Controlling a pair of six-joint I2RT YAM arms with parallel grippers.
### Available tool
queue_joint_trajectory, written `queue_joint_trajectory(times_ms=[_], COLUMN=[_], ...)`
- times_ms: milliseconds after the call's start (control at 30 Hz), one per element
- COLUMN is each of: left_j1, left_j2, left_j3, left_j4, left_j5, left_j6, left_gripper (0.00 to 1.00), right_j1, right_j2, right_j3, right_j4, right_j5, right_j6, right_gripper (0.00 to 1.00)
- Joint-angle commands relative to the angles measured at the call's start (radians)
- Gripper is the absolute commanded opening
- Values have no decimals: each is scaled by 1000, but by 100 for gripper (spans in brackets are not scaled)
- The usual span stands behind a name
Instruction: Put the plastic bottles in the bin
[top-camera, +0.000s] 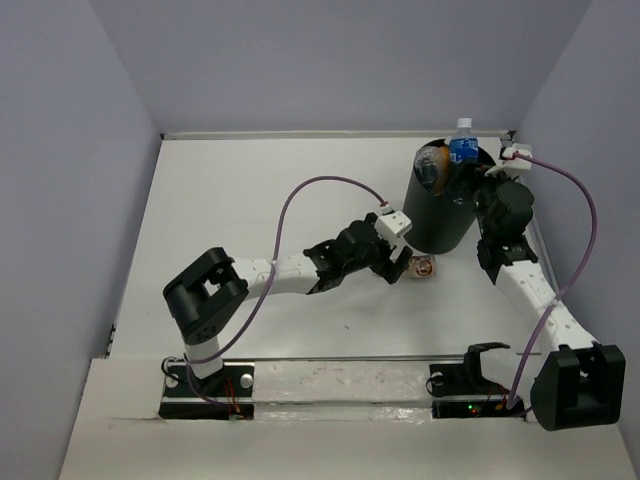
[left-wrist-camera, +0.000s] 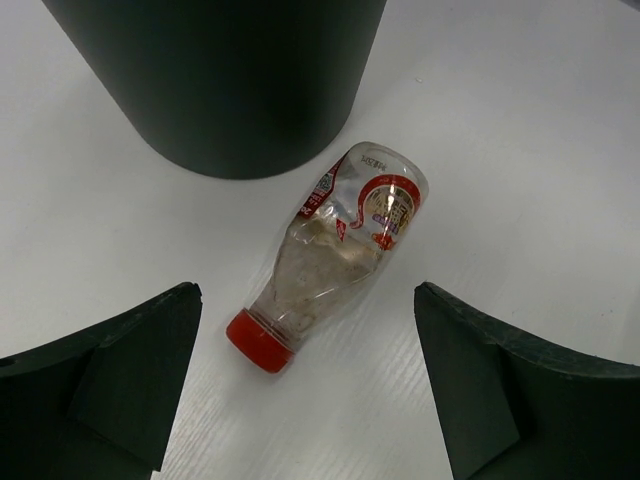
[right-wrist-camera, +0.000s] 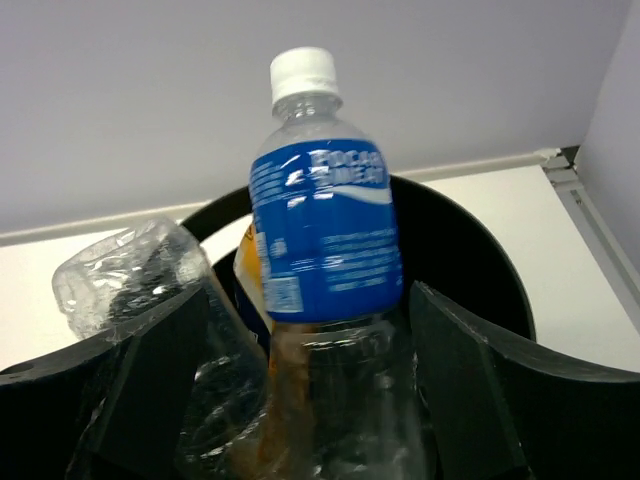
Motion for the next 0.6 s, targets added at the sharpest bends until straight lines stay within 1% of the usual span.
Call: queue_joint_trajectory(times_ms=[0, 67, 200, 367, 467, 567], left_j1=[-22, -29, -35, -38, -41, -55], left_j2=[32, 47, 67, 70, 67, 84], left_j3=[66, 74, 80, 76, 79, 112], left_j4=[11, 10, 7, 4, -7, -45], left_j5=[-10, -4, -6, -10, -4, -15], left_j6=[40, 38, 38, 40, 43, 100], left_gripper=[97, 97, 96, 96, 95, 94], right_j1=[-3, -3, -3, -3, -3, -3], right_j2=[-36, -48, -86, -160, -215, -251], right_j3=[21, 25, 27, 65, 111, 145], right_j4=[-62, -94, -128, -222, -307, -399], right_j5=[0, 6, 34, 45, 34, 1], right_j6=[6, 9, 42, 74, 106, 141], right_gripper=[87, 87, 82, 82, 84, 87])
